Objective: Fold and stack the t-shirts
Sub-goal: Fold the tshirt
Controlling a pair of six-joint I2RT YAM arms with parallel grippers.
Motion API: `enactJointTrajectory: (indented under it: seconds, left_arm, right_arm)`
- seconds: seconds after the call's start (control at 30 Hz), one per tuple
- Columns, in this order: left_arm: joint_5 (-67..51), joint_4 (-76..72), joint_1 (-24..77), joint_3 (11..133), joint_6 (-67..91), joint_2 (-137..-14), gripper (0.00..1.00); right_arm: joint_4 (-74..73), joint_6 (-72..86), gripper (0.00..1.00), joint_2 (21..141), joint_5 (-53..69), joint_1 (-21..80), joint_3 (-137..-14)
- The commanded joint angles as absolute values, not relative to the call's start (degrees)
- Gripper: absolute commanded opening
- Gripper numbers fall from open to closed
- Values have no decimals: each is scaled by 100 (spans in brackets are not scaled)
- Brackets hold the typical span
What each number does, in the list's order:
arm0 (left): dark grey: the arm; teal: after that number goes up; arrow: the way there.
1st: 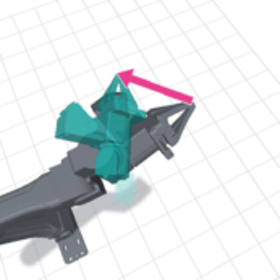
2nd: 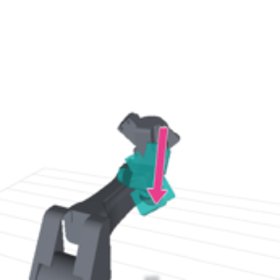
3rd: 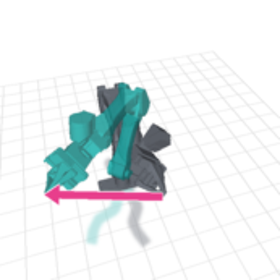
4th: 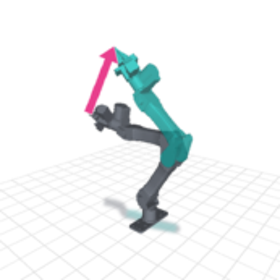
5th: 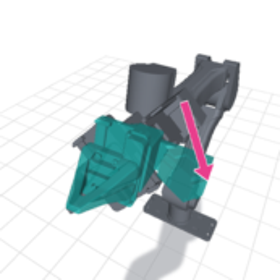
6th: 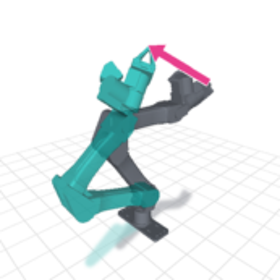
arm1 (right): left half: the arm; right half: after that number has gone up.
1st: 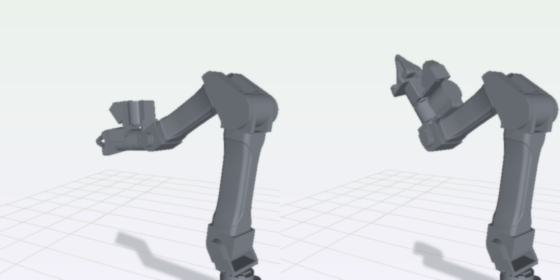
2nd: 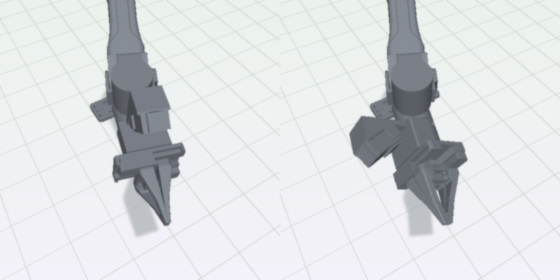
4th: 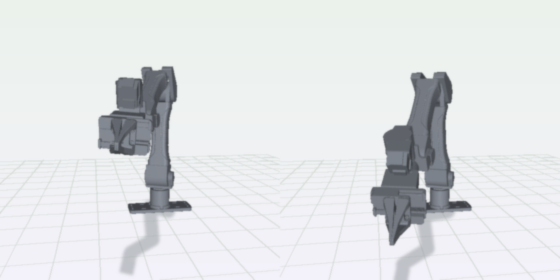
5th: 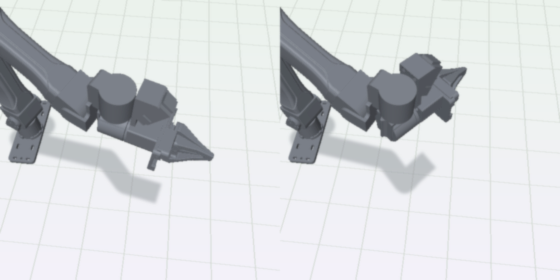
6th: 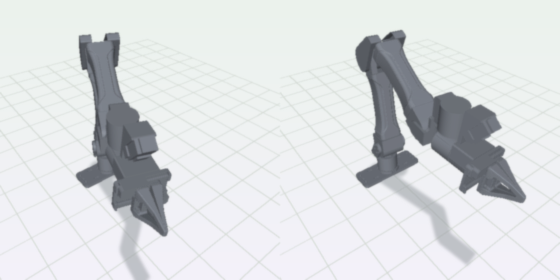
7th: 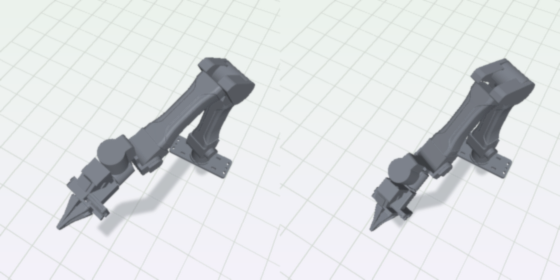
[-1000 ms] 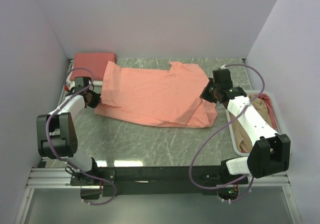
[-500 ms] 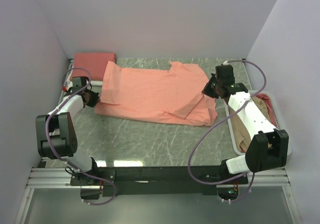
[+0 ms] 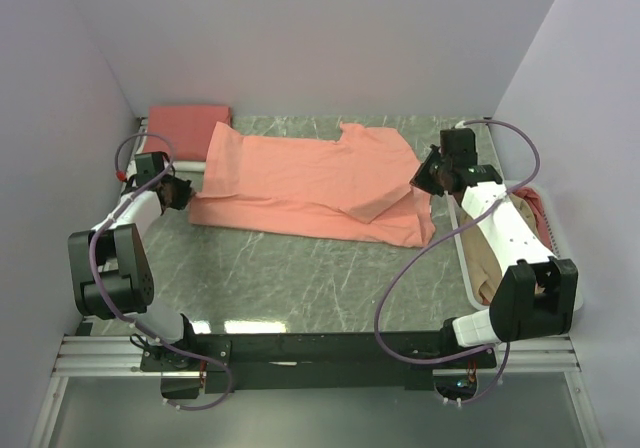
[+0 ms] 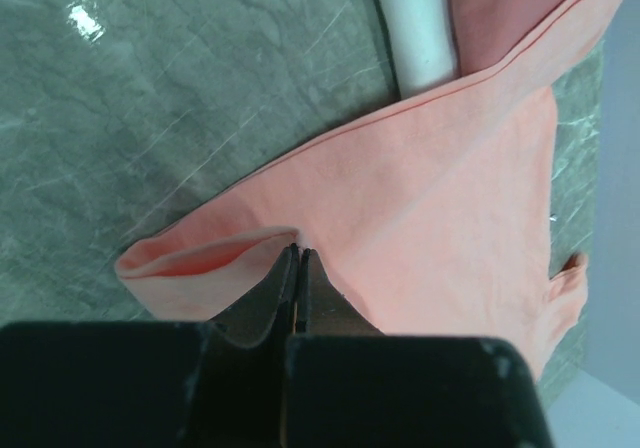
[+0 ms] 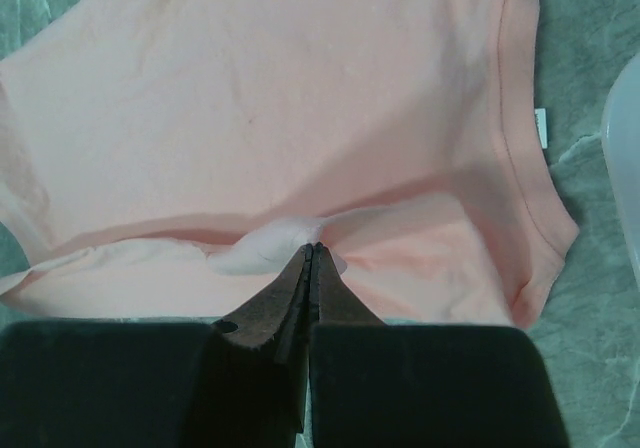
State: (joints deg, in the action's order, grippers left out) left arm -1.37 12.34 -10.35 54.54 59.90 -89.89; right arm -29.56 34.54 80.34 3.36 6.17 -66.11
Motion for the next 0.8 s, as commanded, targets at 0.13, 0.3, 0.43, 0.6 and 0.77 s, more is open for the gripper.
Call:
enactJointTrajectory:
  seconds: [0.13, 0.3, 0.43, 0.6, 0.77]
  left_arm:
    - [-430, 625, -1099, 5282, 6100, -8789, 1]
    - [-536, 536, -1090, 5361, 6108, -9008, 1]
    - [-580, 475, -1099, 5414, 6091, -9114, 1]
    - [-580, 466, -1099, 5414, 6091, -9202, 1]
    - [-633, 334, -1116, 5396, 6065, -9298, 1]
  right_arm:
    - [-2699, 3366, 0, 8094, 430, 457, -6847]
    - [-2628, 3375, 0, 8165, 483, 422, -6794]
    - [-2602, 3375, 0, 8200, 510, 352, -6715]
    - [-2540, 3375, 0, 8235, 554, 281, -6680]
    - [-2487, 3401, 0, 8393, 606, 237, -6680]
